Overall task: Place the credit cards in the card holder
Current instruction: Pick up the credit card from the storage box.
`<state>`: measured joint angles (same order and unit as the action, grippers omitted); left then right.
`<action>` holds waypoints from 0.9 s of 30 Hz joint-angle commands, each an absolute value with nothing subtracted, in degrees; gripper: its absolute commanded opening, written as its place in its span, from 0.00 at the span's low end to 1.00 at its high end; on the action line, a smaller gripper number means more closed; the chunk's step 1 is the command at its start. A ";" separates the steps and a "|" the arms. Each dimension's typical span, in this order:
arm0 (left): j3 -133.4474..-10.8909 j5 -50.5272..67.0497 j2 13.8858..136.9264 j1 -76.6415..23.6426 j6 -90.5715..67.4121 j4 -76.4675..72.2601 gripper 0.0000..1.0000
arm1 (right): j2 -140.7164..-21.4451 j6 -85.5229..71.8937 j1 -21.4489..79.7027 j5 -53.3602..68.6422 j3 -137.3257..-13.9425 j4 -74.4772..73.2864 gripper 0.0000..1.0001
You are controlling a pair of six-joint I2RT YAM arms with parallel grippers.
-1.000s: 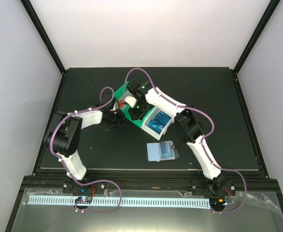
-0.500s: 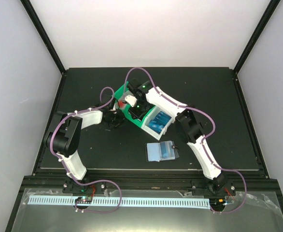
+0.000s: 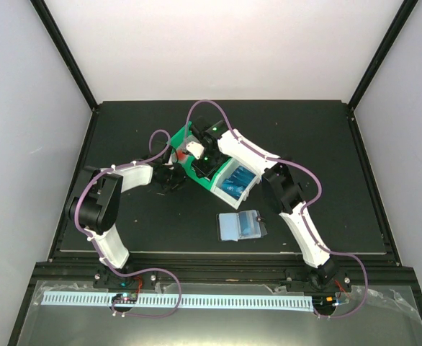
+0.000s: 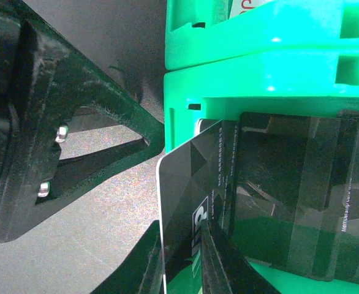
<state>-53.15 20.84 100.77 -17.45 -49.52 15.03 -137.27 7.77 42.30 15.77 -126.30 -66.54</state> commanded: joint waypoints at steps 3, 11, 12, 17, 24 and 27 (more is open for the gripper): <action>-53.17 20.21 102.36 -18.19 -48.43 15.97 0.36 | -134.34 8.05 42.59 17.94 -126.60 -67.54 0.17; -53.13 20.13 102.15 -18.19 -48.32 15.98 0.36 | -133.79 7.87 42.45 17.35 -126.42 -67.42 0.08; -53.15 20.10 102.14 -18.19 -48.26 15.99 0.36 | -133.70 7.69 42.53 16.79 -126.33 -67.26 0.07; -53.08 19.82 101.10 -18.19 -47.72 15.80 0.36 | -132.89 6.54 42.31 12.01 -126.51 -66.09 0.01; -53.04 18.96 97.08 -18.19 -45.67 14.66 0.42 | -130.82 4.34 40.92 5.80 -127.48 -64.24 0.01; -52.91 19.20 95.50 -18.19 -45.03 14.25 0.45 | -129.88 3.84 40.82 5.65 -127.39 -63.99 0.01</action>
